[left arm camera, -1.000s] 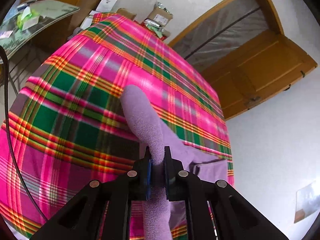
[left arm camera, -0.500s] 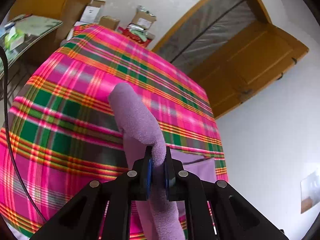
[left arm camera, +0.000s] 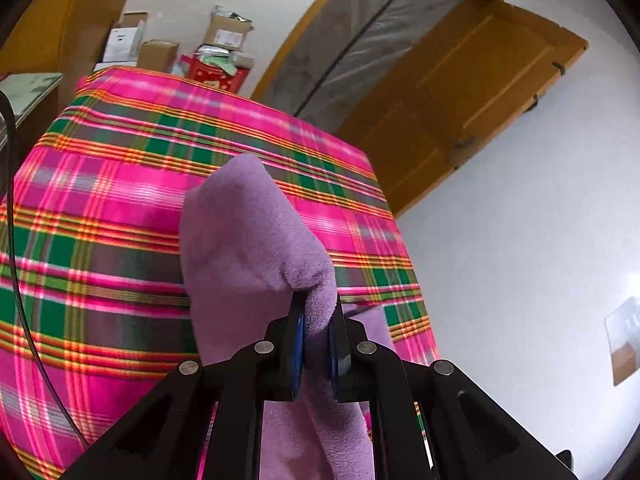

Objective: Fold clothes
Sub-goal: 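Lift the sleeve with the left tool while the right tool grips the garment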

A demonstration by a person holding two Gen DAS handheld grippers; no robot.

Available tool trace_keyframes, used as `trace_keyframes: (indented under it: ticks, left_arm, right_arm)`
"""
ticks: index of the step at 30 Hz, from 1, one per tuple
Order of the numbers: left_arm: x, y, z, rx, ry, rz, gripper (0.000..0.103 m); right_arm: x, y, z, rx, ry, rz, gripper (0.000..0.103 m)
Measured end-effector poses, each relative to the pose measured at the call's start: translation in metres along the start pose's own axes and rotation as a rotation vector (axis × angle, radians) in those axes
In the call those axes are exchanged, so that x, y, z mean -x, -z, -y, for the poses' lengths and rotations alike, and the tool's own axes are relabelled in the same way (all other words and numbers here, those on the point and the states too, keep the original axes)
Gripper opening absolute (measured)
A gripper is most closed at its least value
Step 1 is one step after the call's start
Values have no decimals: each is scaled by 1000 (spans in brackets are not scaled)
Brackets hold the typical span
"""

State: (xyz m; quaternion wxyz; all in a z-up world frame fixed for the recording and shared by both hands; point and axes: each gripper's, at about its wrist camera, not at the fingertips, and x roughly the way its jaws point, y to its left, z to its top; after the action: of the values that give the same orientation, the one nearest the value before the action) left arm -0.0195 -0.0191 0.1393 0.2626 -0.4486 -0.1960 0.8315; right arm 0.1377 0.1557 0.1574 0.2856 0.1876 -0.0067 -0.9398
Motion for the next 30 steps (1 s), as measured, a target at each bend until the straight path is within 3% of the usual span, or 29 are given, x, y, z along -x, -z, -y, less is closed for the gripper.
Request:
trace_keyframes:
  ticks: [13, 30]
  left_arm:
    - [-59, -3, 56, -94, -10, -114, 11]
    - [-135, 9, 99, -152, -57, -252, 11]
  right_arm:
    - [24, 5, 60, -111, 87, 17, 15]
    - [37, 34, 126, -259, 164, -10, 15]
